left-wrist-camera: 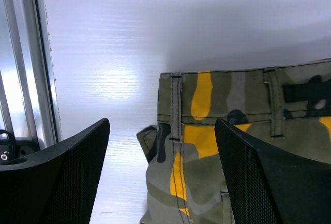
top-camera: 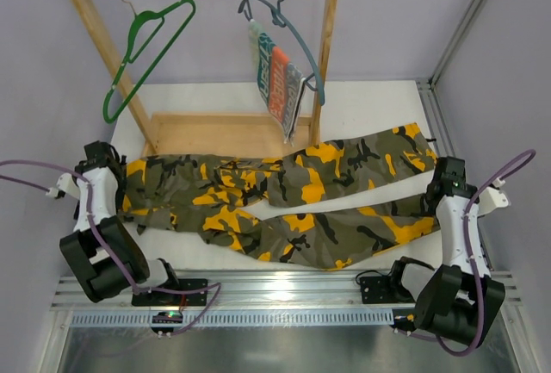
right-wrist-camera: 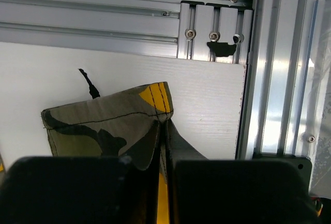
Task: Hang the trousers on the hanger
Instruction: Fold the trousers
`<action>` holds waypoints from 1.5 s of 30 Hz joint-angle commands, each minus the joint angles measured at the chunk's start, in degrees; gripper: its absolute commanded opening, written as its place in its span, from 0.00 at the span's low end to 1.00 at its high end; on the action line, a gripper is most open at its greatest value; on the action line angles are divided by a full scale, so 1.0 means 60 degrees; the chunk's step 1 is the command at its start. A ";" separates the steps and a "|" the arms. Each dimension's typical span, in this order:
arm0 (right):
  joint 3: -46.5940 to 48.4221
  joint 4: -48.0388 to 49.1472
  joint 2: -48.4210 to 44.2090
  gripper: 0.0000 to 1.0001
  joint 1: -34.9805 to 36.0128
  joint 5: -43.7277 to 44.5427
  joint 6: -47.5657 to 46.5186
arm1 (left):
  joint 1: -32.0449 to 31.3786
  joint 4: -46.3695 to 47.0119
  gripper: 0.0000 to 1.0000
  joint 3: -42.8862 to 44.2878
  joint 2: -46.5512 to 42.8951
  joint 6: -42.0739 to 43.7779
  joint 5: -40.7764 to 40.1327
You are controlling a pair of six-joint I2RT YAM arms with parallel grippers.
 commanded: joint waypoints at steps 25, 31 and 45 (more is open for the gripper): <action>0.2293 -0.1865 -0.0203 0.04 -0.1323 0.0293 -0.0359 | 0.0021 0.1658 0.00 -0.1070 -0.0109 0.0002 0.0827; 0.3819 -0.3330 -0.0027 0.04 -0.1323 0.0133 -0.0388 | 0.0036 0.1541 0.00 -0.0544 -0.0651 0.0104 0.0549; 0.5918 -0.6159 0.1233 0.04 -0.1923 0.0295 0.0181 | 0.0036 0.0970 0.00 0.0307 -0.1486 0.0061 -0.0213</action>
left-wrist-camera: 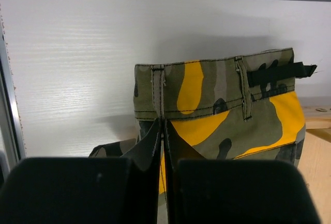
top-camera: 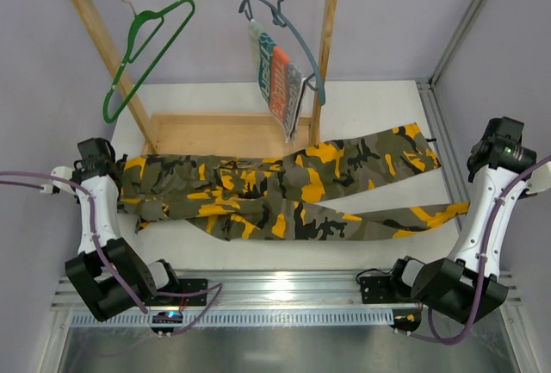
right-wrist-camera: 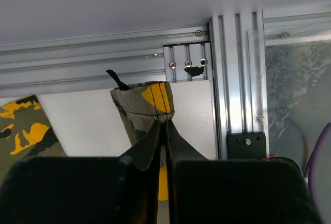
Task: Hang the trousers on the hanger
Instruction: Fold the trousers
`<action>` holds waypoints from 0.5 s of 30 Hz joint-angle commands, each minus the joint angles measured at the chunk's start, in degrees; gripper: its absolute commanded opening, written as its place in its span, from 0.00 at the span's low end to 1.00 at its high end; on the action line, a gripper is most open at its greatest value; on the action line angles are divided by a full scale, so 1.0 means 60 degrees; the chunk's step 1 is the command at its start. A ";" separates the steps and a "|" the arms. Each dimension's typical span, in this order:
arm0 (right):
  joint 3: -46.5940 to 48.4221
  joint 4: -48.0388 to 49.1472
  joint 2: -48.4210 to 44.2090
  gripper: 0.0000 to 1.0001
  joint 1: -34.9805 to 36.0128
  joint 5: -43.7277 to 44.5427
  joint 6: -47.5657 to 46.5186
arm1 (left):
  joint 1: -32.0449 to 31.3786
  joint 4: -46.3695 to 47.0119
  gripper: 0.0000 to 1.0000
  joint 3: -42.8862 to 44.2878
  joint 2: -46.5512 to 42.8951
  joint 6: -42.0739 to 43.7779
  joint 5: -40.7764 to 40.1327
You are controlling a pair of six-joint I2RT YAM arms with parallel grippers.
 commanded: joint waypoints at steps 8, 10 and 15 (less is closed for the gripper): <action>-0.0242 -0.1919 0.1182 0.04 -0.0869 0.1267 0.0330 | 0.0014 -0.0197 0.00 0.0892 -0.0292 -0.0108 -0.0917; -0.0169 -0.1919 0.1679 0.04 -0.1001 0.1398 0.0344 | 0.0000 -0.0168 0.00 0.0878 -0.0336 -0.0225 -0.0902; 0.0182 -0.1584 0.2589 0.04 -0.1134 0.0787 0.0625 | 0.0000 0.0314 0.01 0.0688 -0.0453 -0.0547 -0.0640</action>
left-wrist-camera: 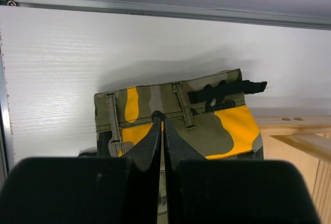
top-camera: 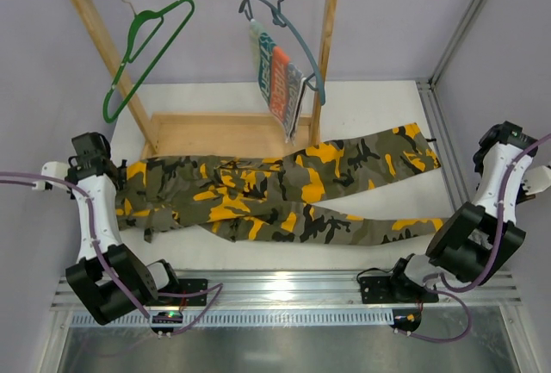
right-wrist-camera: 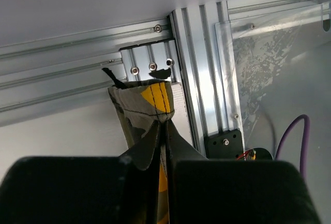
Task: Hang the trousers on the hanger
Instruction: Fold the trousers
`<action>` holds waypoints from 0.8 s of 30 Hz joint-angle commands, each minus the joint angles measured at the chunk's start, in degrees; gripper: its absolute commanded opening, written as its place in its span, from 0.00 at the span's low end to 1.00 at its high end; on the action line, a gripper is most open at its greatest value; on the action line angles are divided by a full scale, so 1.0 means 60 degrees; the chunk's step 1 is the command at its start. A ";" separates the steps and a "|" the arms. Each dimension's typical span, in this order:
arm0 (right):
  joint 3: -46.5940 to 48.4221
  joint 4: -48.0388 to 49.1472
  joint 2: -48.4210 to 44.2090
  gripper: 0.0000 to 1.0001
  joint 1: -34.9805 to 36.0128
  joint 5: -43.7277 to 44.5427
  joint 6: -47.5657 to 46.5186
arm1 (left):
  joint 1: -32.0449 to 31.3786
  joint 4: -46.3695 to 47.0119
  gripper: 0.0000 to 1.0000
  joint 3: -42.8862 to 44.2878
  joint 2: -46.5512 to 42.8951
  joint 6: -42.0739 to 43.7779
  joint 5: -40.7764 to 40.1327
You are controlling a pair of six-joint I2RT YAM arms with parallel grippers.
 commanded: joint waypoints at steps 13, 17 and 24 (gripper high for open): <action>0.1011 0.1031 0.3429 0.04 0.1409 -0.2168 -0.0994 | 0.0014 -0.0516 0.53 0.0263 0.0505 0.0067 -0.0102; 0.1568 0.1325 0.4044 0.04 0.1556 -0.2110 -0.1360 | 0.0014 -0.0459 0.65 -0.0148 0.0418 0.0460 -0.0278; 0.2025 0.0811 0.4486 0.04 0.1556 -0.1772 -0.1111 | 0.0000 0.0318 0.70 -0.1495 0.0037 0.0610 0.0424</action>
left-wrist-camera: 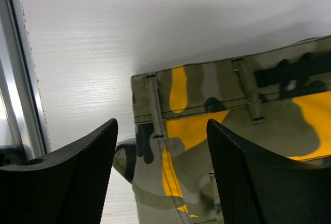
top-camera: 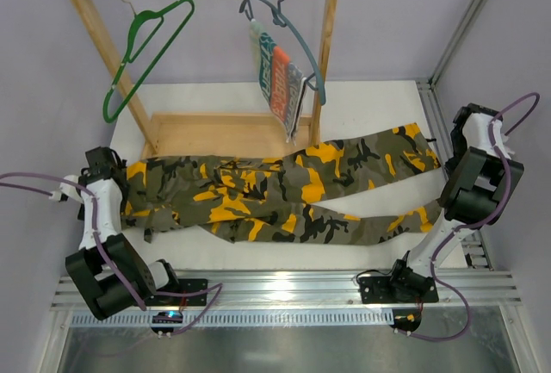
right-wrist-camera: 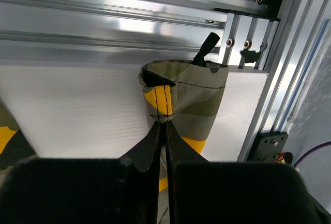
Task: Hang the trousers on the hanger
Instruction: Fold the trousers
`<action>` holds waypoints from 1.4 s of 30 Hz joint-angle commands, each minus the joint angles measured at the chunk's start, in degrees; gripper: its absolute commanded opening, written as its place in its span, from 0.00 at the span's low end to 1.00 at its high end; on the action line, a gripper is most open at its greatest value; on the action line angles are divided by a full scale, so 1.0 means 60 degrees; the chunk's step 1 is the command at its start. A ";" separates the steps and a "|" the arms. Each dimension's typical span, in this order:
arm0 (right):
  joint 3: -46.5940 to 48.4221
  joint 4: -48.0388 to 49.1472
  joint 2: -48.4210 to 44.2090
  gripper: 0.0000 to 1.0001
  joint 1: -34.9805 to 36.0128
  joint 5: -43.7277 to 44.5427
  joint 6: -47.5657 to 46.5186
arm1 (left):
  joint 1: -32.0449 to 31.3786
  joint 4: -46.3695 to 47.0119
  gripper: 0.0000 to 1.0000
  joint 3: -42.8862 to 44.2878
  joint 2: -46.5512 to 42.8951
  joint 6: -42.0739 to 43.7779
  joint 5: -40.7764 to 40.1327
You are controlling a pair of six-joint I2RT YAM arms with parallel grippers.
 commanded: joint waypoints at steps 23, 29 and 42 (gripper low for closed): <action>-0.0252 0.0221 -0.0295 0.04 -0.0025 0.0106 -0.0264 | -0.0220 0.1446 0.43 -0.1582 0.1451 -0.0590 0.0843; -0.0004 -0.0291 -0.0368 0.04 -0.0025 0.0471 -0.0192 | -0.0206 0.0905 0.00 -0.1056 0.1423 -0.0707 0.0566; 0.0231 -0.2457 -0.2373 0.04 -0.0098 0.2652 0.1068 | -0.0191 -0.0062 0.00 0.0510 0.0514 -0.0985 -0.0284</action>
